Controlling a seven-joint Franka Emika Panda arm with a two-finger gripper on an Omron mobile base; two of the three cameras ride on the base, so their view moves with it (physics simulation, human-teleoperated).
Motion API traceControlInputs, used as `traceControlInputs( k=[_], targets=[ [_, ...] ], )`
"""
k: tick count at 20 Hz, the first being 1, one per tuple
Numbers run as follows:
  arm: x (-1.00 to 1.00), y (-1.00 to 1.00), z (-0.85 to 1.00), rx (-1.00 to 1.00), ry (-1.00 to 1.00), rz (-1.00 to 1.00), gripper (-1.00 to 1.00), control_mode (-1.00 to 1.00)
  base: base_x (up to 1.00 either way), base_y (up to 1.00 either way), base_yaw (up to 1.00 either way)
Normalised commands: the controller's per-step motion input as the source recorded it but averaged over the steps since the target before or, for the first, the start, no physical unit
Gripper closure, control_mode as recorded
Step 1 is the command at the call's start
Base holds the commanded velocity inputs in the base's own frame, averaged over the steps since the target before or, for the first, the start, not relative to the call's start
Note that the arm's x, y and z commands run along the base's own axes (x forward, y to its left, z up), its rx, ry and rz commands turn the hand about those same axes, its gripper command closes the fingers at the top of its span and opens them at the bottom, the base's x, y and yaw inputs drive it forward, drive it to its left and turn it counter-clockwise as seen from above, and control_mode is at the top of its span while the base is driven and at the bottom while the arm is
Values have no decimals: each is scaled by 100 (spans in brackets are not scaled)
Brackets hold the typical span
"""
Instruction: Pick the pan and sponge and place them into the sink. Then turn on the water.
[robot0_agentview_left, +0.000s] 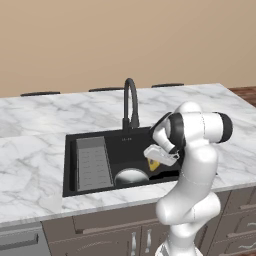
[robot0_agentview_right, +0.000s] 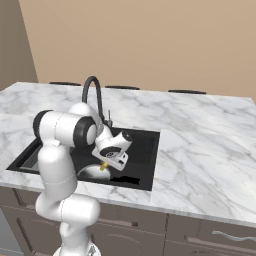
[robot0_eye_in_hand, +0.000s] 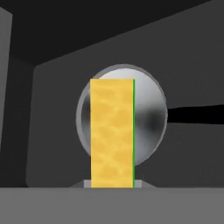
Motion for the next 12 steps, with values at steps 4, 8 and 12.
traceControlInputs(
  k=[4, 8, 12],
  targets=[
    [6, 4, -20, 5, -1, 4, 100, -100, 0, 0, 0],
    [5, 4, -20, 2, -1, 3, 100, -100, 0, 0, 0],
    [5, 4, -18, 3, -1, 3, 100, -100, 0, 0, 0]
  ],
)
